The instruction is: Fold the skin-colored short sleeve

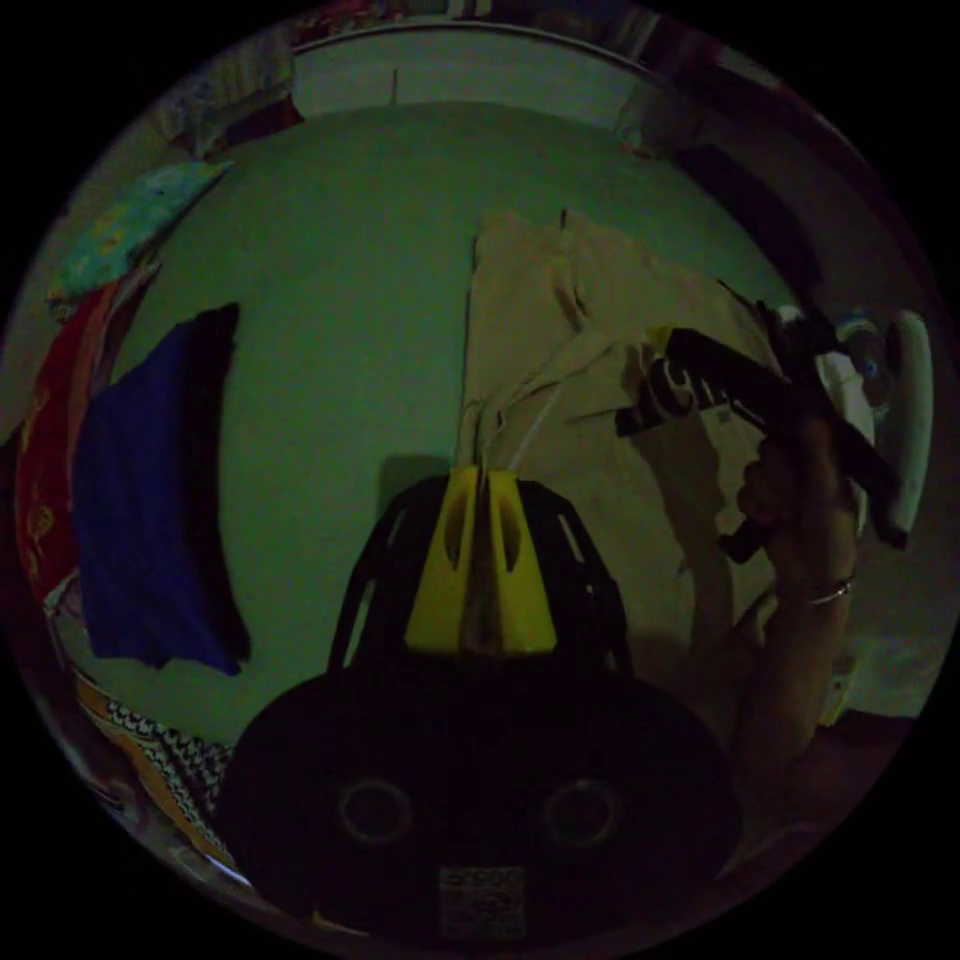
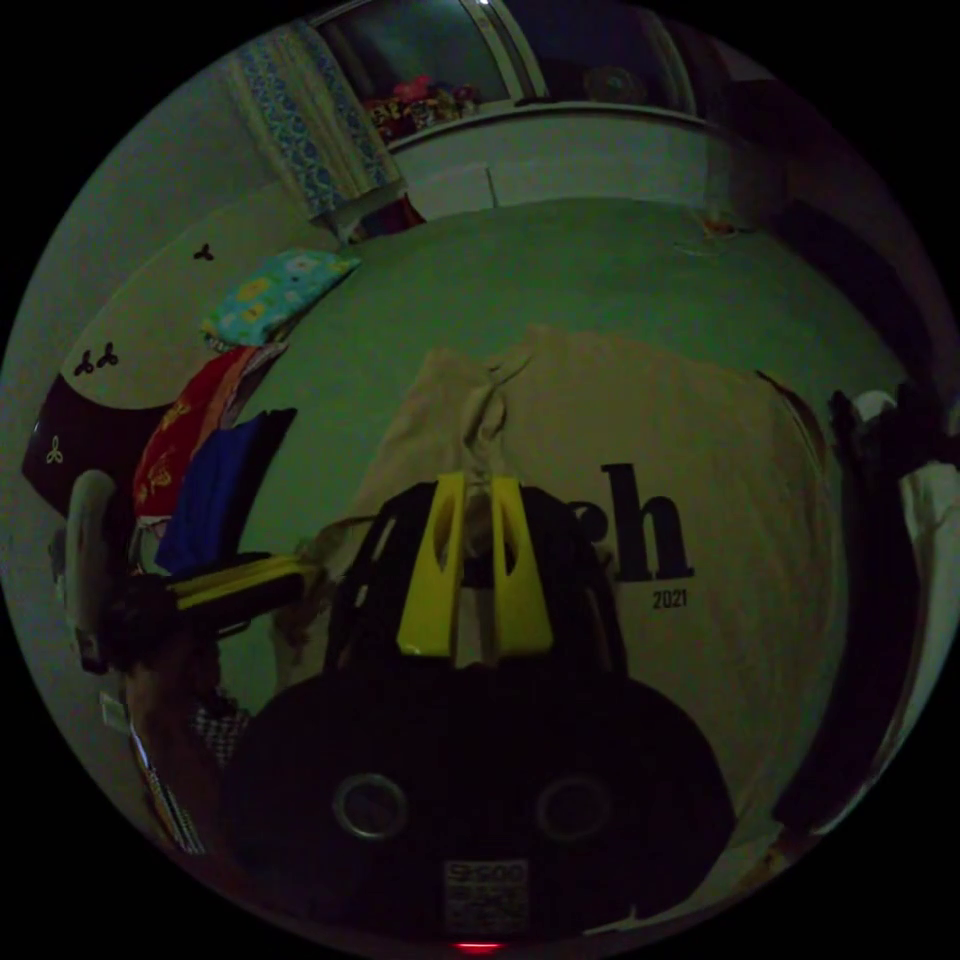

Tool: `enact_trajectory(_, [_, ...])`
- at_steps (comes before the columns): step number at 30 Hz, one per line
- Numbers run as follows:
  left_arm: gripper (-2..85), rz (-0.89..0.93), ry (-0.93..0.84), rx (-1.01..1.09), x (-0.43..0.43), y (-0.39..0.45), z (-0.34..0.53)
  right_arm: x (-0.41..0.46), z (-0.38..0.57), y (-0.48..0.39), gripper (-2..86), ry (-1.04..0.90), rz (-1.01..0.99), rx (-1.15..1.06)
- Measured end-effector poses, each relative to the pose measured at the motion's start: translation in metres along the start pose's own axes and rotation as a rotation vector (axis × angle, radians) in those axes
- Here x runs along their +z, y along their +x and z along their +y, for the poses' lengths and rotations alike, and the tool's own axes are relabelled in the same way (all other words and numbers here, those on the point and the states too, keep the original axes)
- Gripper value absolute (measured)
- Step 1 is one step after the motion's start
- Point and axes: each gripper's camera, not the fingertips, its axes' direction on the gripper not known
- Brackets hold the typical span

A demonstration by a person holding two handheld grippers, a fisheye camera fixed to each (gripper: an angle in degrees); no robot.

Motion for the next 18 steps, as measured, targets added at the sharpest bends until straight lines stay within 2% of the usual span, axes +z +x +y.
enact_trajectory(4, [2.2, 0.019, 0.064, 0.069, -0.014, 0.008, 0.005, 0.010, -0.008, 0.001, 7.3, -0.038, -0.198, -0.011])
enact_trajectory(10, [1.9, 0.009, 0.054, 0.186, -0.017, 0.024, 0.009, 0.036, -0.018, -0.001, 11.1, -0.154, -0.317, 0.028])
enact_trajectory(12, [1.9, 0.022, 0.053, 0.222, -0.020, 0.026, 0.013, 0.041, -0.021, -0.001, 8.7, -0.169, -0.347, 0.032])
enact_trajectory(14, [1.9, 0.040, 0.061, 0.239, -0.024, 0.026, 0.016, 0.041, -0.021, -0.001, 0.9, -0.156, -0.297, 0.053])
enact_trajectory(18, [1.8, 0.107, 0.129, 0.228, -0.040, 0.013, 0.030, 0.003, -0.015, -0.012, -1.4, 0.021, -0.415, 0.035])
